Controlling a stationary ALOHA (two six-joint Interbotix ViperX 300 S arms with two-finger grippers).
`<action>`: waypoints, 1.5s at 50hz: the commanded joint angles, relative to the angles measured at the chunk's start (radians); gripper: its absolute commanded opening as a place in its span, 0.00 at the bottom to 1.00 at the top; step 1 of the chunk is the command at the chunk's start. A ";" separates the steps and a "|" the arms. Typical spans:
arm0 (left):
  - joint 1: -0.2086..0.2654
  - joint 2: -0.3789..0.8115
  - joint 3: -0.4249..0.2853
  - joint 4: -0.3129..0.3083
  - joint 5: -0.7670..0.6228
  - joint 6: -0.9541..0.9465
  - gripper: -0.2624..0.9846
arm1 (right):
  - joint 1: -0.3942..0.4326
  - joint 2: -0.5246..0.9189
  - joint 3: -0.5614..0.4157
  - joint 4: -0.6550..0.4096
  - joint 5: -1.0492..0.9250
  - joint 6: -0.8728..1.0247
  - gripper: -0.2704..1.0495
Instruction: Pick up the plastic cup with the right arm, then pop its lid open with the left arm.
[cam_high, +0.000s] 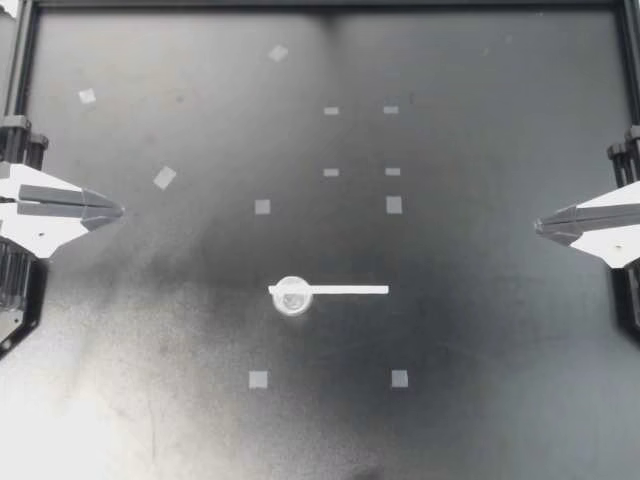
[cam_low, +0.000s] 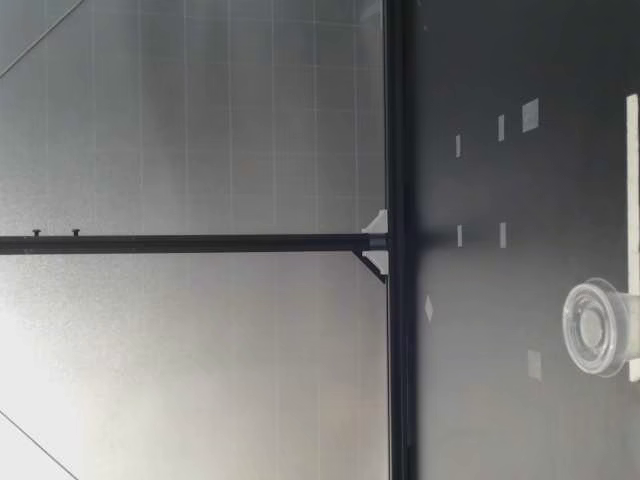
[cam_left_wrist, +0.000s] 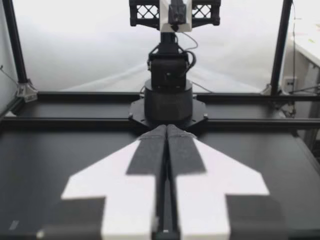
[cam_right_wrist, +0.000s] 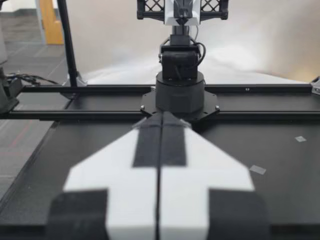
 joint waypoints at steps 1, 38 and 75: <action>-0.012 -0.002 0.046 0.002 -0.005 -0.006 0.24 | 0.003 0.008 0.009 -0.002 -0.006 -0.003 0.25; -0.014 0.225 -0.140 -0.028 0.192 -0.032 0.17 | 0.003 0.244 -0.029 -0.002 -0.037 0.005 0.19; -0.006 0.739 -0.227 -0.029 0.140 -0.032 0.16 | 0.003 0.856 -0.144 0.005 -0.391 0.112 0.64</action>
